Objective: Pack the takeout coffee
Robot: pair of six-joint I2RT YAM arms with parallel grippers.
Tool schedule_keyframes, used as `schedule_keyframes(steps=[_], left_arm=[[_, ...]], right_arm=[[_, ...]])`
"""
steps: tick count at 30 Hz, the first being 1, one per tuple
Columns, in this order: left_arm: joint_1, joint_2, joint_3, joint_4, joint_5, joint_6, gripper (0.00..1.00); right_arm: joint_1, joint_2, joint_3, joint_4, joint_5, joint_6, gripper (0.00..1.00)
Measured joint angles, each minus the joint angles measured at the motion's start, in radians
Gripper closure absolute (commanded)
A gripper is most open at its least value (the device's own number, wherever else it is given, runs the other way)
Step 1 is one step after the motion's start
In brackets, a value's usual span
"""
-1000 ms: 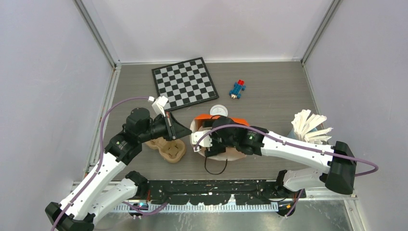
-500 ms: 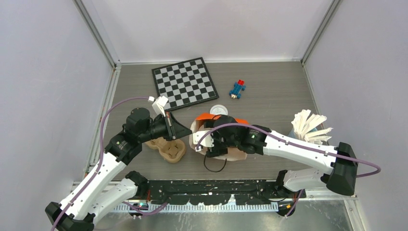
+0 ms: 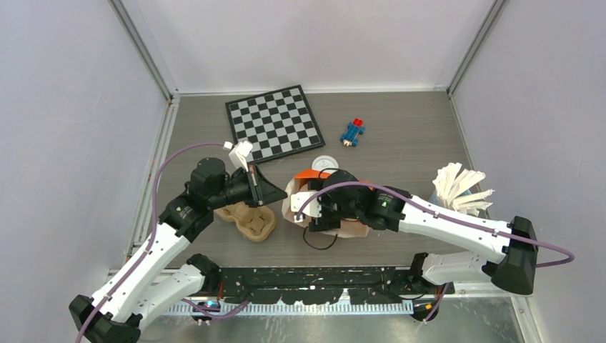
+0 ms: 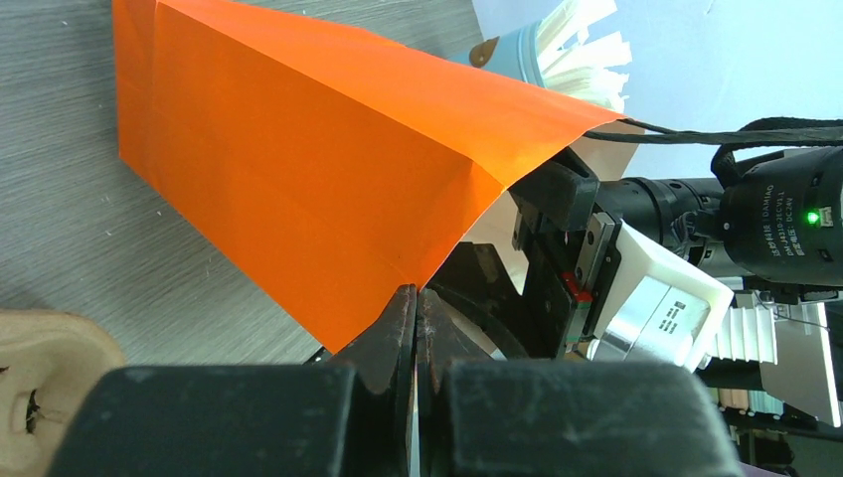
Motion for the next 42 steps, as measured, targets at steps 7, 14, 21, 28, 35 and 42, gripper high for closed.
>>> schedule_keyframes(steps=[7,14,21,28,35,42], left_arm=[[0.000,0.000,0.000,0.000,0.000,0.004,1.00],[0.000,0.000,0.000,0.000,0.000,0.005,1.00],[0.000,-0.004,0.000,0.000,0.000,0.008,1.00],[0.000,-0.005,0.000,0.000,0.000,0.013,1.00],[0.000,-0.005,0.000,-0.001,0.000,0.027,1.00],[0.000,-0.005,0.000,-0.001,0.000,0.031,1.00]], right_arm=[[-0.002,-0.002,0.000,0.000,-0.003,0.008,0.33],[-0.002,0.001,0.003,0.009,-0.036,0.021,0.42],[-0.002,0.047,0.018,0.053,-0.061,0.023,0.53],[-0.008,0.126,0.020,0.108,-0.044,0.016,0.54],[-0.034,0.160,0.014,0.164,0.019,0.014,0.55],[-0.036,0.161,0.002,0.187,0.050,0.011,0.55]])
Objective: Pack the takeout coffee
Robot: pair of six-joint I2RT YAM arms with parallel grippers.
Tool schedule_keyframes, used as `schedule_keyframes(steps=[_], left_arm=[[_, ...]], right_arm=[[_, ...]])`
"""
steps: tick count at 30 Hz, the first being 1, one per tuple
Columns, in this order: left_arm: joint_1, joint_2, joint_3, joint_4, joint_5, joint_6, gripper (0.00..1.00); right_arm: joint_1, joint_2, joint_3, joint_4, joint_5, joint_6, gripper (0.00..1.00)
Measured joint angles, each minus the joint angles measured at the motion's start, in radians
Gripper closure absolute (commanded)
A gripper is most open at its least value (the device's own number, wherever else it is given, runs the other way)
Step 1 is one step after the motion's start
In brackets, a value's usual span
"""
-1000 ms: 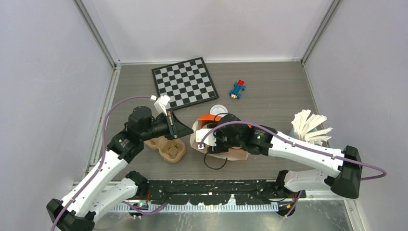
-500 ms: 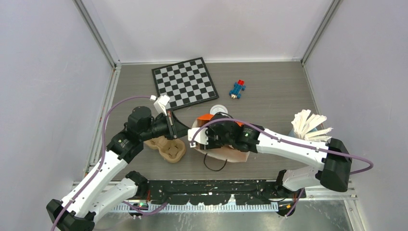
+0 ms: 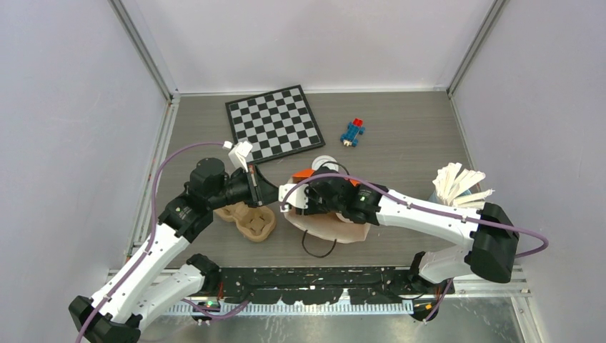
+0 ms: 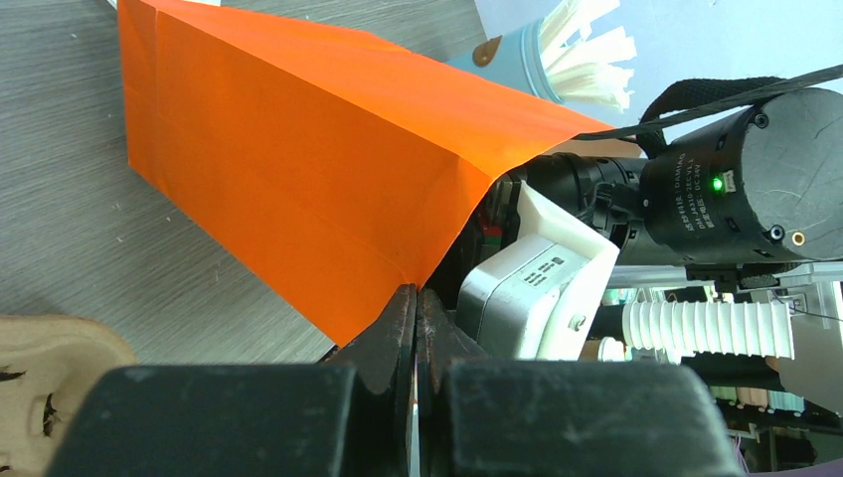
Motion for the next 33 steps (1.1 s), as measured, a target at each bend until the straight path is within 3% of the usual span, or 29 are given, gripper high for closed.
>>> schedule_keyframes(steps=[19,22,27,33], left_arm=[[0.000,0.004,0.009,-0.001,0.000,0.008,1.00],[0.000,0.004,0.009,-0.001,0.000,0.008,1.00],[0.000,0.006,0.010,-0.001,0.000,0.008,1.00],[0.000,0.006,0.010,0.000,0.000,0.008,1.00]], right_arm=[[0.000,0.003,-0.002,-0.032,-0.064,-0.081,0.52],[0.000,0.003,0.005,-0.057,-0.089,-0.093,0.47],[-0.003,0.002,0.023,-0.085,-0.112,-0.074,0.28],[-0.028,-0.016,0.031,-0.094,-0.131,-0.010,0.19]])
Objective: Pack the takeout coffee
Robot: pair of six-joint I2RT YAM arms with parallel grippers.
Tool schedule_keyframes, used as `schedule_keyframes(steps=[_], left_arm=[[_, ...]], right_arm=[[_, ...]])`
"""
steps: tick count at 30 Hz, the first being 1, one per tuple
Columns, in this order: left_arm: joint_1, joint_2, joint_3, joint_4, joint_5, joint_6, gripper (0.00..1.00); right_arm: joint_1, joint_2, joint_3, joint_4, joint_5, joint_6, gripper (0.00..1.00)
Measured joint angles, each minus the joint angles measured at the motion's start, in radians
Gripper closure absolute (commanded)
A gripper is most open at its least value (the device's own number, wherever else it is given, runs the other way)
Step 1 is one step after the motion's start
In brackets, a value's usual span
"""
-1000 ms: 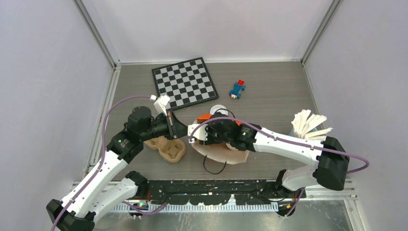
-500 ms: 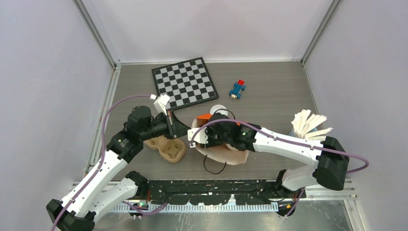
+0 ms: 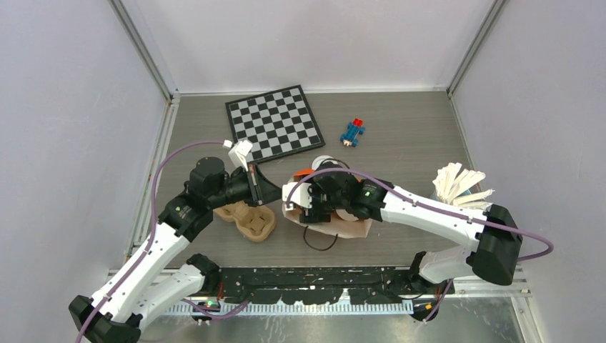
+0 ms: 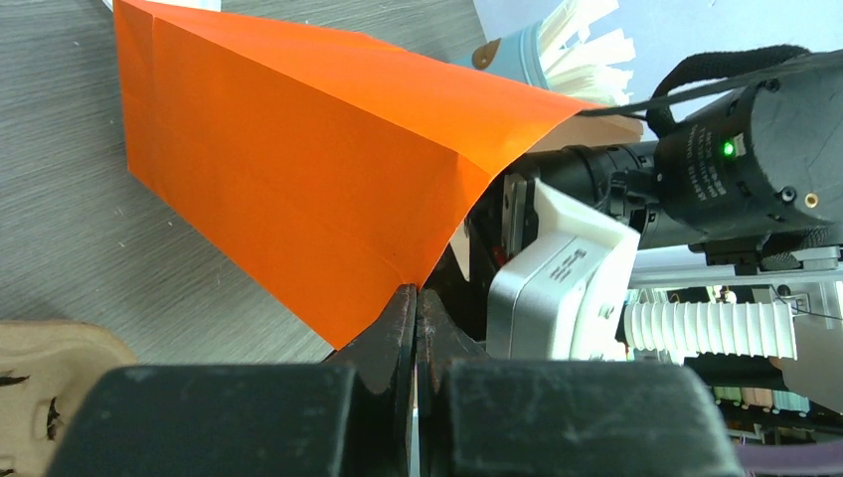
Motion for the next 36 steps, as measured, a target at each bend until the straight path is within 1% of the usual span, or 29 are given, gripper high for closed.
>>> schedule_keyframes(steps=[3,5,13,20,28,33,36], left_arm=[[0.000,0.002,0.000,0.001,0.000,0.000,1.00],[0.000,0.002,0.000,0.001,0.000,0.000,1.00],[0.000,0.002,0.000,0.000,0.000,0.000,1.00],[0.000,0.002,0.000,0.000,0.002,0.000,1.00],[0.000,0.004,0.000,-0.004,0.004,0.001,1.00],[0.000,0.004,0.000,-0.003,0.000,0.001,1.00],[0.000,0.004,0.000,-0.003,0.000,0.004,1.00]], right_arm=[[-0.016,-0.009,0.000,-0.006,-0.006,0.024,0.12],[-0.022,-0.013,0.000,-0.013,-0.008,0.031,0.10],[-0.023,-0.013,0.000,-0.048,-0.010,0.010,0.09],[-0.023,0.002,0.000,-0.047,-0.001,-0.039,0.12],[-0.023,0.029,0.000,-0.031,0.012,-0.076,0.26],[-0.023,0.029,0.000,-0.026,0.024,-0.086,0.27],[-0.023,0.029,0.001,-0.029,0.023,-0.086,0.26]])
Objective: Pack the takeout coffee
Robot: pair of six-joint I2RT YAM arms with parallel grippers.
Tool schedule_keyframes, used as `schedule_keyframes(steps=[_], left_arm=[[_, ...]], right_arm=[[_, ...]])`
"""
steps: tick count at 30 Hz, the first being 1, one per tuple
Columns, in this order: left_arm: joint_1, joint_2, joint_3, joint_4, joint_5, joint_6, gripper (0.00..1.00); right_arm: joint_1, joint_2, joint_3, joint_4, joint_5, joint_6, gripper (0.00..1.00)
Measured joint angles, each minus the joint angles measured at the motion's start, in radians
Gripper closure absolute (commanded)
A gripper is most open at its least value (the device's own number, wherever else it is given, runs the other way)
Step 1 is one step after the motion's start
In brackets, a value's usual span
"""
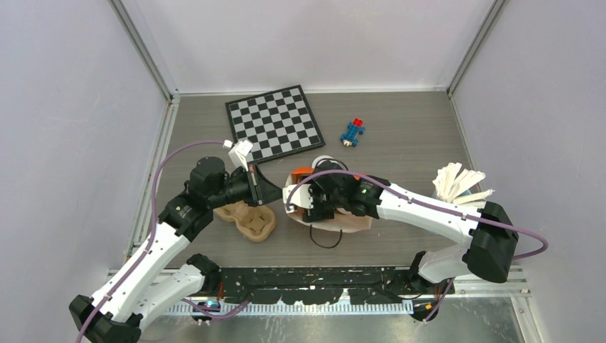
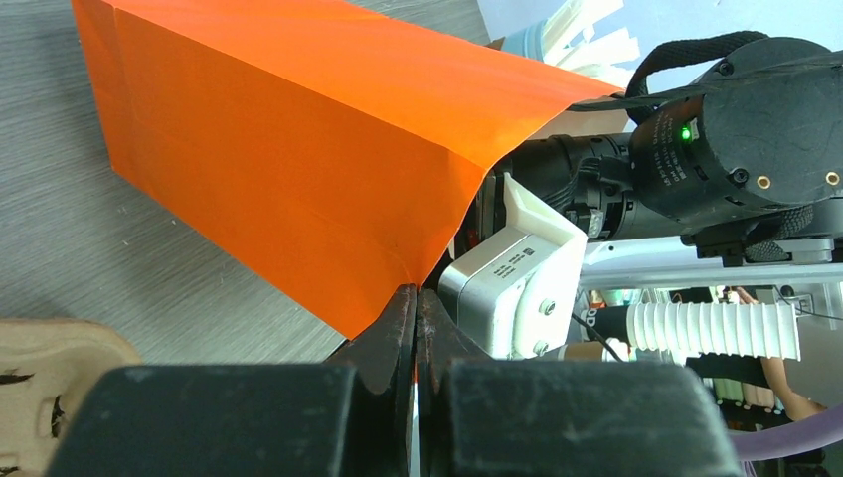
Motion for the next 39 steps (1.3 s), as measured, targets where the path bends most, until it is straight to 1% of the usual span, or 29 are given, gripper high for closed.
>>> schedule_keyframes(steps=[2,7,14,17,20,21,22,26,30,36,39], left_arm=[[0.000,0.000,0.000,0.002,0.001,0.000,1.00],[0.000,0.000,0.000,0.003,0.001,0.000,1.00],[0.000,0.000,0.000,0.003,0.001,0.000,1.00],[0.000,0.000,0.000,0.003,0.001,0.000,1.00],[0.000,0.000,0.000,0.002,0.000,0.000,1.00],[0.000,0.000,0.000,0.001,-0.002,0.000,1.00],[0.000,0.000,0.000,0.001,-0.003,0.000,1.00],[0.000,-0.001,0.000,0.002,-0.003,0.000,1.00],[0.000,-0.003,0.000,-0.001,-0.003,0.000,1.00],[0.000,-0.007,0.000,-0.006,-0.003,0.000,1.00],[0.000,-0.007,0.000,-0.004,-0.003,-0.001,1.00]], right_arm=[[0.000,0.000,0.010,-0.017,-0.009,0.004,0.26],[0.000,0.000,0.024,-0.040,-0.041,0.032,0.34],[0.001,0.000,0.019,-0.040,-0.047,0.029,0.37],[0.002,0.000,0.012,-0.033,-0.045,0.024,0.41],[0.003,0.005,0.010,-0.023,-0.041,0.018,0.48],[0.005,0.007,0.010,-0.019,-0.040,0.016,0.53],[0.005,0.007,0.009,-0.014,-0.037,0.014,0.60],[0.010,0.009,0.008,-0.001,-0.031,0.001,0.73],[0.013,0.010,0.008,0.003,-0.031,-0.001,0.80],[0.019,0.007,0.006,0.005,-0.017,-0.004,0.96],[0.020,0.002,0.005,0.004,-0.008,-0.010,0.97]])
